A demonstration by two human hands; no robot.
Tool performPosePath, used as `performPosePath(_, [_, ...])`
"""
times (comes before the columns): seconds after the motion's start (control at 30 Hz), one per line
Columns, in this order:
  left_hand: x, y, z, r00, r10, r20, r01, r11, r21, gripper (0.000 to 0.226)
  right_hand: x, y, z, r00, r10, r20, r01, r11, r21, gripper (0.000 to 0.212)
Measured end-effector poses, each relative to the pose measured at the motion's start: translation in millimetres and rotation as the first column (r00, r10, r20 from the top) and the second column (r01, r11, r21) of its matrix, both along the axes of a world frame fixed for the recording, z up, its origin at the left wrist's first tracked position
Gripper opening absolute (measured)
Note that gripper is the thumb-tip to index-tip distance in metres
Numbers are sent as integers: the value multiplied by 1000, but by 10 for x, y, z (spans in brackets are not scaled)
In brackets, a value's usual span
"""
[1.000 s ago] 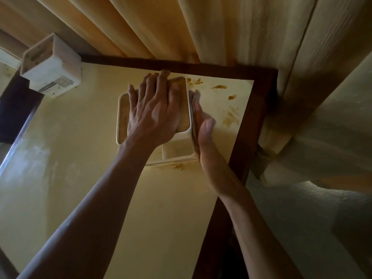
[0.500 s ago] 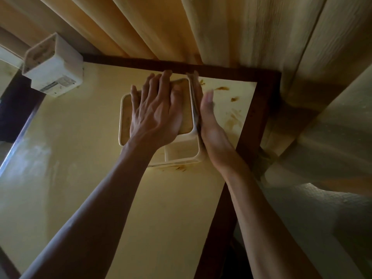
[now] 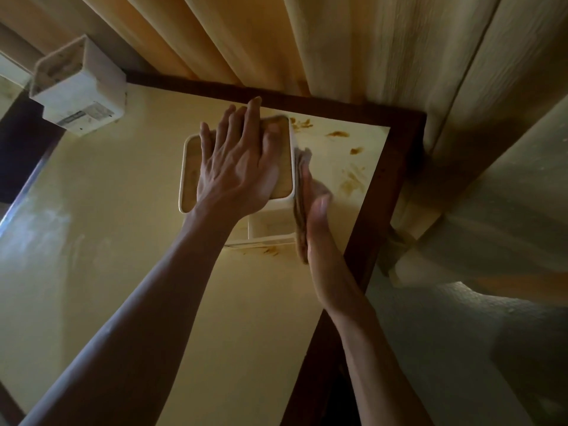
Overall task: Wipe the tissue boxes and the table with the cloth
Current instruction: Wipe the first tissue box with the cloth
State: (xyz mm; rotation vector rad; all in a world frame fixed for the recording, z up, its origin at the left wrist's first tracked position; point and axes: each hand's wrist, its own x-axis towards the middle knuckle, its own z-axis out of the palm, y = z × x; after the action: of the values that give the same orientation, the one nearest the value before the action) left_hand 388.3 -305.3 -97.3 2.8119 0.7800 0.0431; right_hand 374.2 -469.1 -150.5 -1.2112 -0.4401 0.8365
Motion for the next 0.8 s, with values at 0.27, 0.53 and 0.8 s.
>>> performPosePath(0.27, [12, 27, -9, 995, -29, -91, 36, 996, 86, 62, 617, 398, 257, 997, 52, -58, -54, 998, -30, 68])
performPosePath(0.53, [34, -47, 38, 999, 34, -20, -34, 999, 1, 63, 318, 193, 63, 1000, 16, 21, -17, 998, 67, 67])
performPosePath(0.8, [36, -33, 17, 999, 39, 2, -39, 999, -14, 66, -404, -200, -66, 994, 7, -111, -8, 1000, -11, 87])
